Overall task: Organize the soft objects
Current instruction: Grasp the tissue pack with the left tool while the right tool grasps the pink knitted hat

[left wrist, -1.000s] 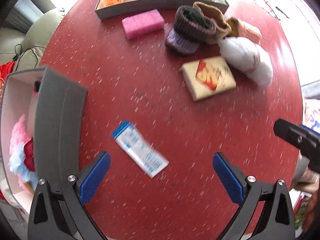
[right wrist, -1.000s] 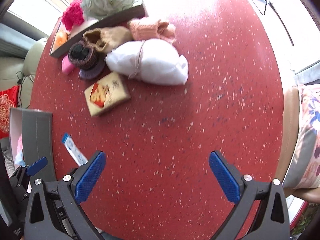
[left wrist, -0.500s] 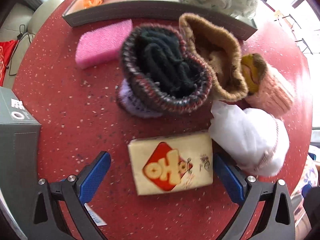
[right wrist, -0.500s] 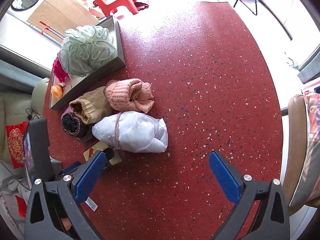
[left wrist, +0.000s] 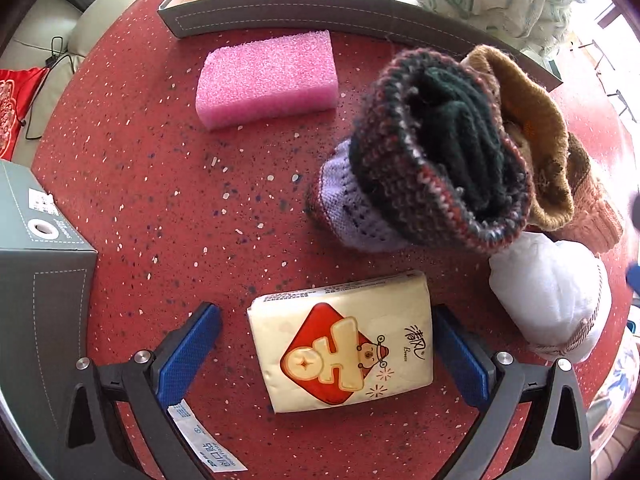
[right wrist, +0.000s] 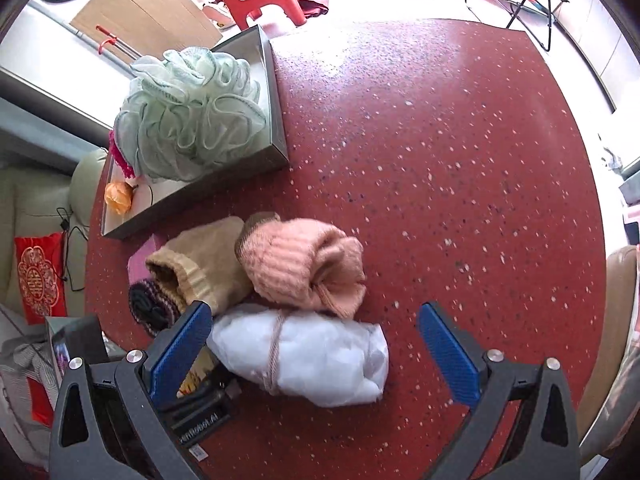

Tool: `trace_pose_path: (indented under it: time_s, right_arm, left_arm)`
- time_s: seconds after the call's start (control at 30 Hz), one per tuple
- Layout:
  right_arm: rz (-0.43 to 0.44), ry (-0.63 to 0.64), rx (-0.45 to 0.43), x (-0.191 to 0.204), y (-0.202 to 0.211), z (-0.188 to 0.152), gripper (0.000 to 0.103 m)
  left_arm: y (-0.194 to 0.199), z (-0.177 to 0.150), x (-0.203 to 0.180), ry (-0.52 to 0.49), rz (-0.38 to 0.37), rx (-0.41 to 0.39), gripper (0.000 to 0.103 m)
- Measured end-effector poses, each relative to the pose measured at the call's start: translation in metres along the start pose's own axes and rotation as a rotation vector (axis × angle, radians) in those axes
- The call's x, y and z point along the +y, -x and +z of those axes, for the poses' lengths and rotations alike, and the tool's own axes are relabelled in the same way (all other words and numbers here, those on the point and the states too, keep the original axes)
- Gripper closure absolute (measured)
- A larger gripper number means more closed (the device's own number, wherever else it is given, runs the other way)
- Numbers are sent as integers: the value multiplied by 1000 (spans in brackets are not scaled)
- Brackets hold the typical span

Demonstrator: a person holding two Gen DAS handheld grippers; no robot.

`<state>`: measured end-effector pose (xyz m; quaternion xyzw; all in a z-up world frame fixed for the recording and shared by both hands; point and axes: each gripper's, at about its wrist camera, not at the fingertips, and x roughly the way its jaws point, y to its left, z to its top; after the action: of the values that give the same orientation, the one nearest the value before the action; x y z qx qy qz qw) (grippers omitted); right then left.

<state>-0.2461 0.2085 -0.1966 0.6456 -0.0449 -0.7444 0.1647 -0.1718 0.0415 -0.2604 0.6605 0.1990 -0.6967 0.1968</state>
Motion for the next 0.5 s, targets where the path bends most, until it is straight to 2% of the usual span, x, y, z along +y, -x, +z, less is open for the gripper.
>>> trace_pose_path:
  time_s: [0.17,0.23,0.3,0.33,0.4,0.5]
  right_arm:
    - [-28,43,11,14,-26,29,1]
    - [-46,43,23,15,-37,35,9]
    - [-63,34,37,15,-47,39,36]
    - [-56,31,47,15,-52,40,36]
    - [-37,40,86,18,-62,40,46]
    - [-53,72,80,24,-60,39,51]
  left_arm:
    - [2,-20,8,1,-1,0,0]
    - [0,-20,9,5,0,3,0]
    - [-4,-19,11,10,1,0,0]
    - [-4,-17,10,11,1,0,0]
    - [-4,-16,11,8,-2,7,0]
    - [-4,-13,10,8,-7,18,2]
